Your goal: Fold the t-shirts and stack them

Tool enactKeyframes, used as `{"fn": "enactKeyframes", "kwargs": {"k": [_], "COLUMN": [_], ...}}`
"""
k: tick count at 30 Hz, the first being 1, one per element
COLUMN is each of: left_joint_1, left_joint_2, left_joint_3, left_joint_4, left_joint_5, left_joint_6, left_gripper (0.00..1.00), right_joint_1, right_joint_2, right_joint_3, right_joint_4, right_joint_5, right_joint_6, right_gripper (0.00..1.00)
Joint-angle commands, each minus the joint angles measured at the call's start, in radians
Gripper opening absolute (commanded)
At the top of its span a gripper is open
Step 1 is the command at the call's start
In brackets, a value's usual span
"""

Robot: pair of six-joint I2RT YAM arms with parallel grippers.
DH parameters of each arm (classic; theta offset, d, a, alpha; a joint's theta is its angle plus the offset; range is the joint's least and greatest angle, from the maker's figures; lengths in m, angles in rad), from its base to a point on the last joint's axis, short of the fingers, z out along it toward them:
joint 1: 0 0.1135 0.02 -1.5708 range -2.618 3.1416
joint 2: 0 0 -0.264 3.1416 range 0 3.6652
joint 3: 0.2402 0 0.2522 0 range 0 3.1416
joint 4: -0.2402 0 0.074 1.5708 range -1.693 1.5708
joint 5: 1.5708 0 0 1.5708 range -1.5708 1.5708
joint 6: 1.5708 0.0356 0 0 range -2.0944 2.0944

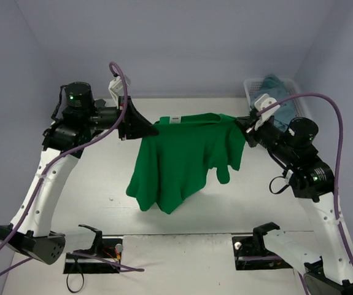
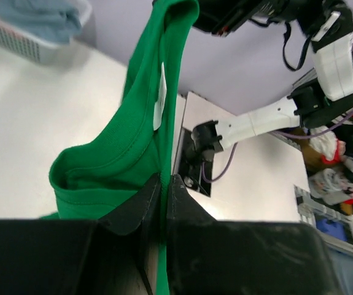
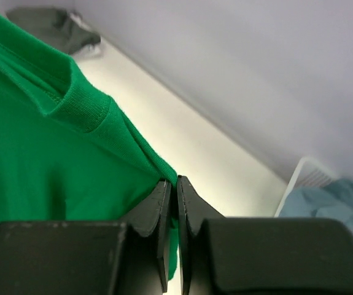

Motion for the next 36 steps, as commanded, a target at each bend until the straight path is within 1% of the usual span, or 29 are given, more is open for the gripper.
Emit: {"fn": "enactKeyframes", "kwargs": {"k": [1, 4, 5, 8, 9, 10, 11, 13, 14, 15, 16, 17, 18, 19, 21, 24, 26, 27, 28, 30, 31, 33, 36], "left_joint_1": [-0.005, -0.05, -0.062, -0.122, -0.155, -0.169, -0.183, -0.233, -0.257, -0.28, -0.33, -0.356, -0.382, -0.434, -0.474, -0.485, -0.485, -0.485, -0.484, -0.476, -0.467, -0.436, -0.412], "left_joint_2": [-0.03, -0.016, -0.004, 0.051, 0.066, 0.083, 0.112, 0.142, 0.171, 0.185, 0.215, 0.231, 0.246, 0.275, 0.304, 0.355, 0.381, 0.383, 0.383, 0.372, 0.354, 0.334, 0.315], "left_joint_3": [-0.094, -0.19, -0.245, -0.325, -0.345, -0.363, -0.407, -0.435, -0.438, -0.426, -0.417, -0.402, -0.368, -0.353, -0.313, -0.293, -0.256, -0.248, -0.238, -0.19, -0.179, -0.179, -0.19], "left_joint_4": [0.123, 0.138, 0.131, 0.091, 0.088, 0.109, 0.138, 0.192, 0.188, 0.174, 0.154, 0.136, 0.119, 0.076, 0.045, 0.028, -0.024, -0.026, -0.054, -0.09, -0.093, -0.07, -0.07], "left_joint_5": [0.022, 0.002, -0.007, -0.045, -0.059, -0.068, -0.068, -0.064, -0.07, -0.075, -0.076, -0.076, -0.081, -0.085, -0.117, -0.162, -0.205, -0.222, -0.277, -0.363, -0.413, -0.462, -0.553], "left_joint_6": [-0.056, -0.035, -0.02, 0.057, 0.091, 0.093, 0.068, 0.048, 0.053, 0.069, 0.076, 0.089, 0.115, 0.132, 0.178, 0.211, 0.246, 0.267, 0.284, 0.339, 0.343, 0.332, 0.359], "left_gripper": [0.0, 0.0, 0.0, 0.0, 0.0, 0.0, 0.05, 0.27, 0.34, 0.48, 0.54, 0.58, 0.59, 0.59, 0.59, 0.59, 0.57, 0.55, 0.45, 0.35, 0.28, 0.25, 0.24], "right_joint_1": [-0.039, -0.039, -0.039, -0.039, -0.039, -0.039, -0.039, -0.037, -0.037, -0.037, -0.037, -0.037, -0.037, -0.037, -0.037, -0.036, -0.036, -0.036, -0.036, -0.036, -0.036, -0.036, -0.036], "right_joint_2": [0.029, 0.064, 0.078, 0.119, 0.136, 0.144, 0.156, 0.164, 0.165, 0.168, 0.168, 0.173, 0.174, 0.177, 0.185, 0.181, 0.167, 0.161, 0.156, 0.145, 0.142, 0.138, 0.133], "right_joint_3": [-0.026, -0.047, -0.052, -0.073, -0.079, -0.081, -0.081, -0.081, -0.082, -0.084, -0.084, -0.084, -0.084, -0.082, -0.082, -0.09, -0.104, -0.108, -0.113, -0.124, -0.127, -0.133, -0.136], "right_joint_4": [0.011, 0.0, -0.008, -0.008, -0.006, -0.005, -0.005, -0.005, -0.005, -0.006, -0.006, -0.008, -0.011, -0.015, -0.018, -0.037, -0.041, -0.044, -0.051, -0.055, -0.057, -0.057, -0.057], "right_joint_5": [0.117, 0.113, 0.105, 0.108, 0.108, 0.108, 0.11, 0.113, 0.114, 0.116, 0.119, 0.122, 0.125, 0.131, 0.133, 0.13, 0.136, 0.139, 0.137, 0.14, 0.142, 0.143, 0.131], "right_joint_6": [-0.023, -0.043, -0.051, -0.066, -0.069, -0.073, -0.079, -0.086, -0.095, -0.1, -0.103, -0.112, -0.115, -0.117, -0.126, -0.137, -0.142, -0.143, -0.148, -0.151, -0.154, -0.154, -0.149], "right_gripper": [0.0, 0.0, 0.0, 0.0, 0.0, 0.0, 0.0, 0.0, 0.0, 0.0, 0.0, 0.0, 0.0, 0.0, 0.0, 0.0, 0.0, 0.0, 0.0, 0.0, 0.0, 0.0, 0.0]}}
